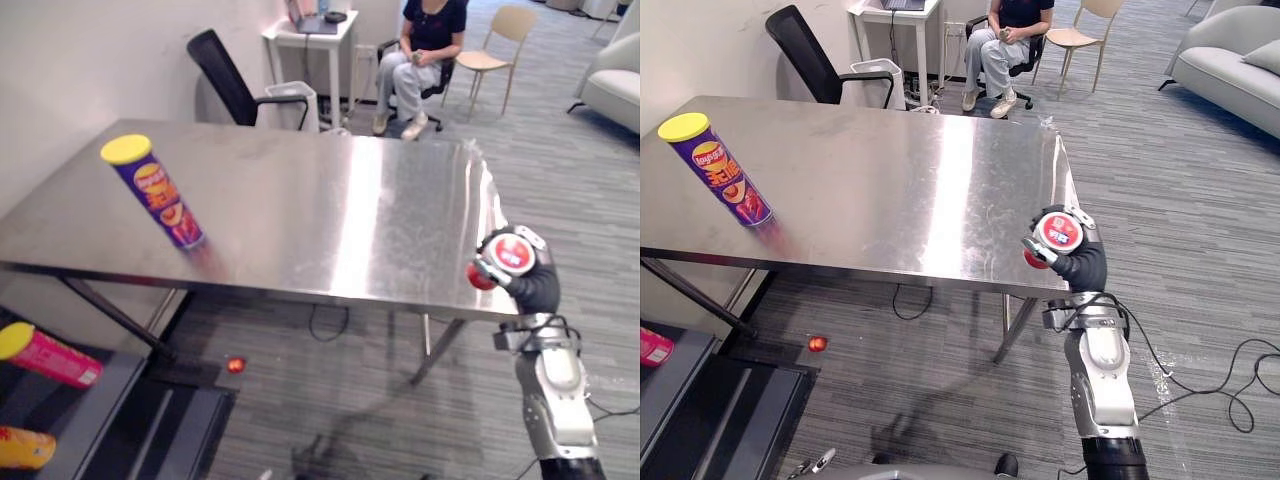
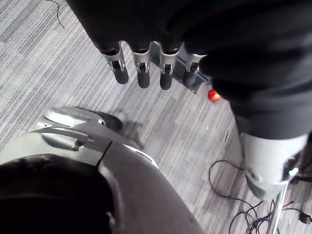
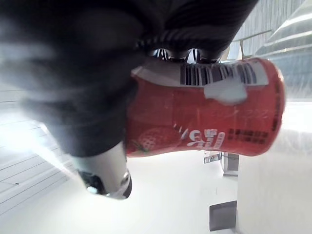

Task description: Put the gum and the chips on the shelf.

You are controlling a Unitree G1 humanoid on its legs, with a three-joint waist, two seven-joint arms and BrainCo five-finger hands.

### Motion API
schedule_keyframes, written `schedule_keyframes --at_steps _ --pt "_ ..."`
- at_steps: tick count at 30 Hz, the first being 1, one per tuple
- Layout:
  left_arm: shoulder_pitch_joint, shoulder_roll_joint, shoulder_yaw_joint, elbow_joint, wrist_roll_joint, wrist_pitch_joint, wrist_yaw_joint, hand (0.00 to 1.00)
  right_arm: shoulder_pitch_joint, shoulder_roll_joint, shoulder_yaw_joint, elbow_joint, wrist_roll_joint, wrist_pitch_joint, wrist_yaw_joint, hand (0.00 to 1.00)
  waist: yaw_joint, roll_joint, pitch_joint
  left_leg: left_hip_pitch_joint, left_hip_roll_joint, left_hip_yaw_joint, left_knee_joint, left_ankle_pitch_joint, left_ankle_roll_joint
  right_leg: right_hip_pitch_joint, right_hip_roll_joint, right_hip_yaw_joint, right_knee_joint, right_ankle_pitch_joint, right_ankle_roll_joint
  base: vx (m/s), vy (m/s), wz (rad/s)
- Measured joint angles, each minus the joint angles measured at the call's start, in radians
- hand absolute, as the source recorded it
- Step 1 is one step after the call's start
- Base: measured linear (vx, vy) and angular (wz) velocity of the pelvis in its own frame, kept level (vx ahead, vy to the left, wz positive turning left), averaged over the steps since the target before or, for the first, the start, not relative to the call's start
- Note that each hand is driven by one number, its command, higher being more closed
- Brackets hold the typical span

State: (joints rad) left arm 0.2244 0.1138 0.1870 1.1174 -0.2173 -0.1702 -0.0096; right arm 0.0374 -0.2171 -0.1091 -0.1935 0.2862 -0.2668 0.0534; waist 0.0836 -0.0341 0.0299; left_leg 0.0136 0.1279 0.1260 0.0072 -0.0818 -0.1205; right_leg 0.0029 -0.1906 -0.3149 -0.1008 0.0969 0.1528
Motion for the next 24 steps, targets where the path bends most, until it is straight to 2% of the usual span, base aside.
schedule_keyframes --at_steps 2,5,7,9,10,12,13,14,15,16,17,18,19,20,21,24 --pt "-0.001 -0.004 -0.001 0.003 -0.002 0.001 -0.007 0.00 0.012 0.002 -0.014 0.000 0.000 0.000 0.000 1.00 0.000 0.005 0.002 -0.008 0.009 0.002 0.027 -0.017 -0.003 -0.017 0.000 0.008 0.041 -0.021 -0.001 0.00 0.000 -0.08" --pt "-0.006 -0.002 -0.016 0.013 -0.017 0.006 -0.025 0.00 0.003 0.019 -0.003 -0.005 0.001 0.000 0.000 1.00 0.000 0.023 0.034 -0.102 0.040 -0.012 0.266 -0.127 -0.003 -0.120 -0.025 0.033 0.321 -0.162 -0.006 -0.04 0.019 -0.06" --pt "-0.006 -0.001 -0.026 0.016 -0.050 0.007 -0.034 0.00 0.000 0.022 0.031 -0.003 0.008 0.001 -0.001 1.00 0.003 0.025 0.056 -0.117 0.044 -0.045 0.347 -0.158 -0.005 -0.119 -0.039 0.024 0.411 -0.217 -0.006 -0.07 -0.038 0.22" --pt "-0.004 -0.002 -0.029 0.016 -0.087 0.008 -0.038 0.00 -0.029 0.021 0.085 0.006 0.031 0.001 0.001 1.00 0.007 0.034 0.064 -0.122 0.043 -0.080 0.351 -0.158 -0.005 -0.112 -0.043 -0.003 0.437 -0.236 -0.012 -0.09 -0.075 0.47" --pt "-0.005 -0.003 -0.033 0.011 -0.095 0.008 -0.042 0.00 -0.057 0.022 0.110 0.011 0.040 0.000 0.001 1.00 0.006 0.039 0.069 -0.140 0.042 -0.119 0.333 -0.143 -0.011 -0.110 -0.044 -0.040 0.436 -0.236 -0.014 -0.13 -0.105 0.77" --pt "-0.005 -0.003 -0.033 0.000 -0.095 0.009 -0.048 0.00 -0.091 0.023 0.126 0.015 0.048 -0.001 0.001 1.00 0.006 0.036 0.072 -0.175 0.028 -0.192 0.257 -0.069 -0.022 -0.119 -0.054 -0.115 0.430 -0.243 -0.027 -0.15 -0.152 1.31" --pt "-0.005 -0.003 -0.033 -0.007 -0.093 0.009 -0.054 0.00 -0.126 0.019 0.124 0.018 0.051 -0.001 -0.001 1.00 0.009 0.043 0.076 -0.191 0.023 -0.252 0.158 0.017 -0.031 -0.141 -0.060 -0.178 0.430 -0.252 -0.042 -0.13 -0.170 1.54" --pt "-0.004 -0.008 -0.032 -0.007 -0.093 0.010 -0.055 0.00 -0.149 0.015 0.120 0.019 0.058 0.000 -0.001 1.00 0.016 0.060 0.086 -0.197 0.030 -0.279 0.091 0.072 -0.017 -0.148 -0.048 -0.208 0.433 -0.261 -0.058 -0.13 -0.170 1.35" --pt "-0.002 -0.014 -0.031 -0.007 -0.093 0.011 -0.054 0.00 -0.163 0.011 0.117 0.019 0.069 0.000 -0.002 1.00 0.019 0.062 0.088 -0.198 0.038 -0.277 0.033 0.090 0.035 -0.156 -0.044 -0.229 0.430 -0.263 -0.074 -0.17 -0.142 1.11" --pt "-0.004 -0.012 -0.017 0.005 -0.093 0.024 -0.054 0.00 -0.178 0.012 0.113 0.026 0.068 0.001 -0.008 1.00 0.026 0.066 0.092 -0.202 0.072 -0.152 -0.044 0.026 0.173 -0.154 -0.041 -0.288 0.383 -0.242 -0.106 -0.21 -0.149 1.21" --pt "-0.018 -0.012 0.002 0.021 -0.093 0.030 -0.054 0.00 -0.182 0.011 0.100 0.026 0.068 0.001 -0.013 1.00 0.029 0.049 0.097 -0.234 0.084 -0.011 -0.006 0.005 0.200 -0.155 -0.061 -0.327 0.339 -0.222 -0.126 -0.22 -0.184 1.49" --pt "-0.023 -0.020 0.019 0.026 -0.092 0.037 -0.054 0.00 -0.196 0.012 0.074 0.043 0.067 0.002 -0.021 1.00 0.029 0.041 0.102 -0.272 0.103 0.129 0.135 0.049 0.195 -0.158 -0.091 -0.390 0.326 -0.206 -0.136 -0.14 -0.150 1.26" --pt "-0.012 -0.027 0.027 0.026 -0.092 0.043 -0.054 0.00 -0.193 0.017 0.056 0.047 0.067 0.003 -0.025 1.00 0.029 0.040 0.103 -0.272 0.115 0.176 0.199 0.059 0.185 -0.154 -0.098 -0.413 0.324 -0.202 -0.139 -0.11 -0.150 1.20" --pt "0.005 -0.042 0.040 0.025 -0.092 0.045 -0.054 0.00 -0.180 0.030 0.017 0.051 0.067 0.003 -0.032 1.00 0.025 0.052 0.098 -0.234 0.134 0.230 0.265 0.060 0.169 -0.137 -0.103 -0.459 0.321 -0.196 -0.130 -0.09 -0.096 1.12" --pt "0.017 -0.056 0.055 0.026 -0.089 0.048 -0.054 0.00 -0.163 0.037 -0.019 0.051 0.067 0.003 -0.046 1.00 0.018 0.066 0.089 -0.185 0.146 0.241 0.277 0.052 0.136 -0.121 -0.104 -0.508 0.321 -0.196 -0.129 -0.08 -0.057 1.10" --pt "0.024 -0.061 0.067 0.024 -0.075 0.049 -0.062 0.00 -0.132 0.036 -0.079 0.050 0.066 0.004 -0.049 1.00 -0.004 0.080 0.079 -0.079 0.153 0.243 0.211 0.067 0.067 -0.133 -0.120 -0.604 0.346 -0.192 -0.124 -0.09 0.097 1.05"
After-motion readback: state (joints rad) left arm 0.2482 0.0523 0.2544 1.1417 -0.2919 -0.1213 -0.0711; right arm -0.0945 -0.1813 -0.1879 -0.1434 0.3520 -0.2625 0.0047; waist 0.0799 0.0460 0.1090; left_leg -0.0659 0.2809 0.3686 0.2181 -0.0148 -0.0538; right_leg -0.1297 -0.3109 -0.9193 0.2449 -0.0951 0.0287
